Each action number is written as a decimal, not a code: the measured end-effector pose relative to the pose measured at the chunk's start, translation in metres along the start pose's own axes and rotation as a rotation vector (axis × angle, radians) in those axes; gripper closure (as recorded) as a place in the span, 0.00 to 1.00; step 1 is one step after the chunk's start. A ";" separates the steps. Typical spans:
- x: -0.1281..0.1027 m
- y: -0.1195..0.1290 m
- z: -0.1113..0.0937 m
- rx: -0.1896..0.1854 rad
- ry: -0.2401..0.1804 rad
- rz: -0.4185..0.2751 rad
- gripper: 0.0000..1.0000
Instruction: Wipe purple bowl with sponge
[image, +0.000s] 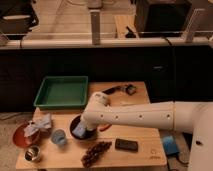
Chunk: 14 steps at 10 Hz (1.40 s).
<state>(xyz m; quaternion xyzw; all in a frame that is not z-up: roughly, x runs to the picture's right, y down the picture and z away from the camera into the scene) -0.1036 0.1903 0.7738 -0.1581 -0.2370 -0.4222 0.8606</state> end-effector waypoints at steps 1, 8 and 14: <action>0.002 -0.002 0.001 0.007 -0.002 0.003 0.99; -0.012 -0.039 0.012 0.033 -0.055 -0.067 0.99; -0.021 -0.028 0.003 0.051 -0.078 -0.087 0.99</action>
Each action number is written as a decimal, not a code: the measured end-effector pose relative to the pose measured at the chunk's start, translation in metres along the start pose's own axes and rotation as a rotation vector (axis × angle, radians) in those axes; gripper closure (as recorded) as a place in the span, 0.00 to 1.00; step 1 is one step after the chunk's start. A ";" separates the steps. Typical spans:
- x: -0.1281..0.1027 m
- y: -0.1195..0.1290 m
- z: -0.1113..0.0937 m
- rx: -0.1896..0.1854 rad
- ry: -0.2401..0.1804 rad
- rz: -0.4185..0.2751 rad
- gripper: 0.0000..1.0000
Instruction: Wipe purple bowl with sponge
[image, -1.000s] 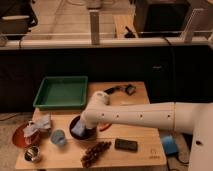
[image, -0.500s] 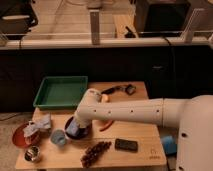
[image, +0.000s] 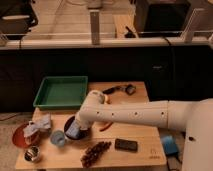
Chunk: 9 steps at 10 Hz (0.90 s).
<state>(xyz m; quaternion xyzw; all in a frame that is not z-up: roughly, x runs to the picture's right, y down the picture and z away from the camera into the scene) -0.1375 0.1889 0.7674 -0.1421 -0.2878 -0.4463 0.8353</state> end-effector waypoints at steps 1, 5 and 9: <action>-0.001 0.002 -0.001 -0.003 -0.002 -0.002 0.99; 0.005 0.020 -0.005 -0.036 0.006 0.032 0.99; 0.025 0.018 -0.003 -0.030 0.015 0.090 0.99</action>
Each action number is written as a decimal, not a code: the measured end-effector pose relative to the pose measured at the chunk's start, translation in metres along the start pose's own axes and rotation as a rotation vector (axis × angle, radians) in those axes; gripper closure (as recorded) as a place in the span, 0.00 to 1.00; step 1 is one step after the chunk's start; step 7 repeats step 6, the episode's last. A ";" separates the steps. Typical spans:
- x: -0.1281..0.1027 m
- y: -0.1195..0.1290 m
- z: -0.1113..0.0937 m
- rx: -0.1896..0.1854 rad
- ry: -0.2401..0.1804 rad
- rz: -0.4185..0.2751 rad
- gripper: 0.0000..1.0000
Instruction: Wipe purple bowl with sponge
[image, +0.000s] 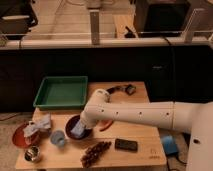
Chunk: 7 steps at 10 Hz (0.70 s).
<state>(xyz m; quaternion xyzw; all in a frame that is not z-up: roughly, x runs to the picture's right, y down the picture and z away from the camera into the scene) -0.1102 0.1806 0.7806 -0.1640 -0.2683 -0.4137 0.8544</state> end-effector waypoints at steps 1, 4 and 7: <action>0.003 -0.002 0.000 0.005 0.002 0.007 0.99; -0.002 -0.022 0.005 0.021 0.003 -0.014 0.99; -0.010 -0.033 0.008 0.027 -0.002 -0.037 0.99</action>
